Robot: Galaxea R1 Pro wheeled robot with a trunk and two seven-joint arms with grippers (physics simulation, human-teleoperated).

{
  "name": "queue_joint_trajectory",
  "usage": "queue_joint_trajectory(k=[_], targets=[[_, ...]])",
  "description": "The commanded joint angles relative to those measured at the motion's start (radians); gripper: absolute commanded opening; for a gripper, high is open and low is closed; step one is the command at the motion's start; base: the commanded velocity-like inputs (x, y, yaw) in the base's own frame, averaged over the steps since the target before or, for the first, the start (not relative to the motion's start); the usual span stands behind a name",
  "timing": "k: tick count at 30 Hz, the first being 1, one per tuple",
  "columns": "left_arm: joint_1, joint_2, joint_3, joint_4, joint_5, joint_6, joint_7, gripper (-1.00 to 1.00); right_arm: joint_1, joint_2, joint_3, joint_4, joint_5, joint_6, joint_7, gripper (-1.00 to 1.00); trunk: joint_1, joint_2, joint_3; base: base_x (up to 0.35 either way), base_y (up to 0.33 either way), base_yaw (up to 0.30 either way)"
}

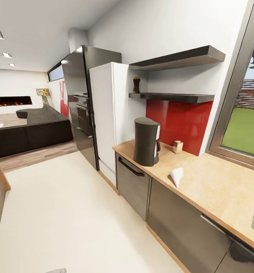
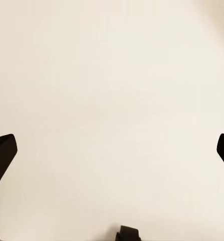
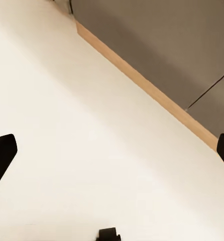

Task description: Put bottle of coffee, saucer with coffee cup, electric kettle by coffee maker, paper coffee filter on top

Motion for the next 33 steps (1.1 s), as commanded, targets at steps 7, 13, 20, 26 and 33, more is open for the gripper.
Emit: queue_joint_trajectory(k=[7, 13, 20, 26, 33], targets=[[0.001, -0.005, -0.002, 0.004, -0.039, 0.000, -0.001, 1.00, 0.000, 0.003, -0.001, 0.001, 0.000, -0.003, 0.001, 1.00, 0.001, 0.000, 0.000, 0.096, 0.017, -0.265], [0.099, -0.003, -0.005, 0.012, -0.151, 0.016, -0.002, 1.00, 0.000, -0.014, -0.002, 0.012, 0.002, -0.001, -0.003, 1.00, 0.001, 0.000, 0.000, 0.003, 0.000, -0.267], [0.163, 0.000, -0.005, 0.044, -0.164, 0.185, 0.028, 1.00, 0.000, -0.012, 0.001, 0.084, 0.002, 0.006, -0.004, 1.00, 0.001, 0.000, 0.000, 0.000, 0.000, -0.267], [0.182, -0.002, -0.005, 0.049, -0.165, 0.291, 0.133, 1.00, 0.000, -0.008, 0.000, 0.226, 0.001, 0.026, -0.005, 1.00, 0.001, 0.000, 0.000, 0.000, 0.000, -0.249], [0.188, -0.008, -0.006, 0.049, -0.165, 0.307, 0.153, 1.00, 0.000, -0.008, 0.001, 0.356, -0.001, 0.067, 0.001, 1.00, 0.001, 0.000, 0.000, 0.003, 0.000, -0.062]])
